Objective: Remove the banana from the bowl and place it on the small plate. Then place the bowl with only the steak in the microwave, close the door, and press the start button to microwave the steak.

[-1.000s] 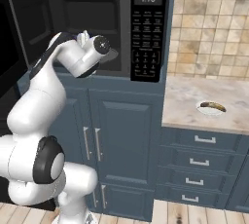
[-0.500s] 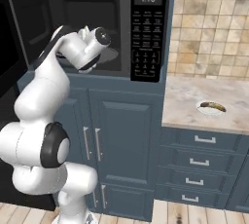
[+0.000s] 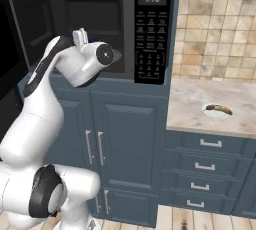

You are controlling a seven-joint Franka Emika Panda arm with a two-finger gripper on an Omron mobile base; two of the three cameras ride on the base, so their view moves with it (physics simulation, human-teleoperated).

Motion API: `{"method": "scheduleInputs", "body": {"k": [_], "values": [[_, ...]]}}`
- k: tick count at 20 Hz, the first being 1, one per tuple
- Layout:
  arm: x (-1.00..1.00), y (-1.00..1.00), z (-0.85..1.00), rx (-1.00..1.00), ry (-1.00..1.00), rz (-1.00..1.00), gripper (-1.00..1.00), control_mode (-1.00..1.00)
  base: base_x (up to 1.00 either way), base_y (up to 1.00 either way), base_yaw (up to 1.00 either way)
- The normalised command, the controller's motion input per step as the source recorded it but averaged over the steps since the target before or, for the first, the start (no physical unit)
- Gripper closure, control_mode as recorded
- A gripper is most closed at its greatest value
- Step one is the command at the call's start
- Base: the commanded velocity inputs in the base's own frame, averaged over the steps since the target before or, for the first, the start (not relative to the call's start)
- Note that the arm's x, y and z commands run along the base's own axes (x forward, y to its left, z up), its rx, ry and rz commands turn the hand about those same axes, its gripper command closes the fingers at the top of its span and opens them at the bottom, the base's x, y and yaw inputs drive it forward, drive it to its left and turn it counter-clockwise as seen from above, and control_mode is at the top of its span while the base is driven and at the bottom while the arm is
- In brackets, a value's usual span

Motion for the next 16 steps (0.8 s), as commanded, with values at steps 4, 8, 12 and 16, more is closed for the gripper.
{"method": "scheduleInputs", "body": {"k": [4, 8, 12, 16], "values": [[-0.45, -0.23, -0.15, -0.07, -0.02, 0.01, -1.0, -1.0, 0.0, 0.0, 0.0], [-1.0, -0.26, 0.36, -0.18, -0.42, 0.05, -1.0, -1.0, 0.0, 0.0, 0.0], [-1.0, 0.0, 0.66, -0.36, -0.5, 0.18, -1.0, -1.0, 0.0, 0.0, 0.0], [-1.0, 0.0, 0.51, -0.39, -0.5, 0.25, -1.0, -1.0, 0.0, 0.0, 0.0]]}}
